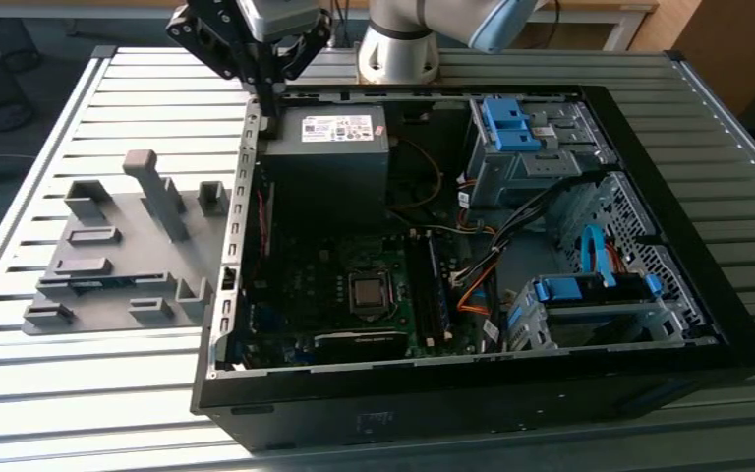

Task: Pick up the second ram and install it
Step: 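Reach for the second ram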

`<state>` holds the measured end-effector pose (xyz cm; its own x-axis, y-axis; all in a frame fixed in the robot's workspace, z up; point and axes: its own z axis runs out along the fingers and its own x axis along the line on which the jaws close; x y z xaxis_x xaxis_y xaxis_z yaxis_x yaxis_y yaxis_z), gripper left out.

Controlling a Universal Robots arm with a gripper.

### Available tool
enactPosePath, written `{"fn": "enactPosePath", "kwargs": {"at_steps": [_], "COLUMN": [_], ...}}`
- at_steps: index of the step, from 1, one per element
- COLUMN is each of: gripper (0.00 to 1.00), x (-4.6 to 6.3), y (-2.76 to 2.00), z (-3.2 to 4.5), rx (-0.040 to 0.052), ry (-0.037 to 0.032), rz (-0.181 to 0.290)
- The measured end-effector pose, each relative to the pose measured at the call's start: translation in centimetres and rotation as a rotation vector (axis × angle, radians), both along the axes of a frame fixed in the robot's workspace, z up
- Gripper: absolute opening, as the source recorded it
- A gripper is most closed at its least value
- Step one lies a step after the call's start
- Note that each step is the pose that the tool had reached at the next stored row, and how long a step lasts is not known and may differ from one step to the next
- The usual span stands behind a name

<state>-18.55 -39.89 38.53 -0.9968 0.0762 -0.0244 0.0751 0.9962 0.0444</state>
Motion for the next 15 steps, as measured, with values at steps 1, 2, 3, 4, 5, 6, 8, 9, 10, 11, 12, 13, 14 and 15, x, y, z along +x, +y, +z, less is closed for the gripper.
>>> {"fn": "enactPosePath", "kwargs": {"at_steps": [1,2,3,4,5,6,8,9,10,11,12,13,14,15], "gripper": [0.11,0.11,0.11,0.11,0.11,0.11,0.11,0.11,0.11,0.11,0.11,0.11,0.11,0.11], "x": [-0.06,-0.12,-0.17,-0.21,-0.26,-0.32,-0.4,-0.44,-0.47,-0.5,-0.53,-0.57,-0.6,-0.63], "y": [0.0,0.0,0.0,0.0,0.0,0.0,0.0,0.0,0.0,0.0,0.0,0.0,0.0,0.0], "z": [-0.01,-0.01,-0.02,-0.02,-0.02,-0.03,-0.04,-0.05,-0.05,-0.06,-0.06,-0.06,-0.07,-0.07], "rx": [0.0,0.0,0.0,-0.0001,-0.0001,0.0,-0.0001,0.0,-0.0001,-0.0001,0.0,-0.0001,-0.0001,-0.0001], "ry": [0.0,0.0,0.0,0.0001,0.0,0.0,0.0,0.0,0.0001,0.0001,0.0,0.0001,0.0,0.0001], "rz": [0.0,0.0,0.0,0.0,0.0,0.0,0.0,0.0,0.0,0.0,0.0,0.0,0.0,0.0]}}
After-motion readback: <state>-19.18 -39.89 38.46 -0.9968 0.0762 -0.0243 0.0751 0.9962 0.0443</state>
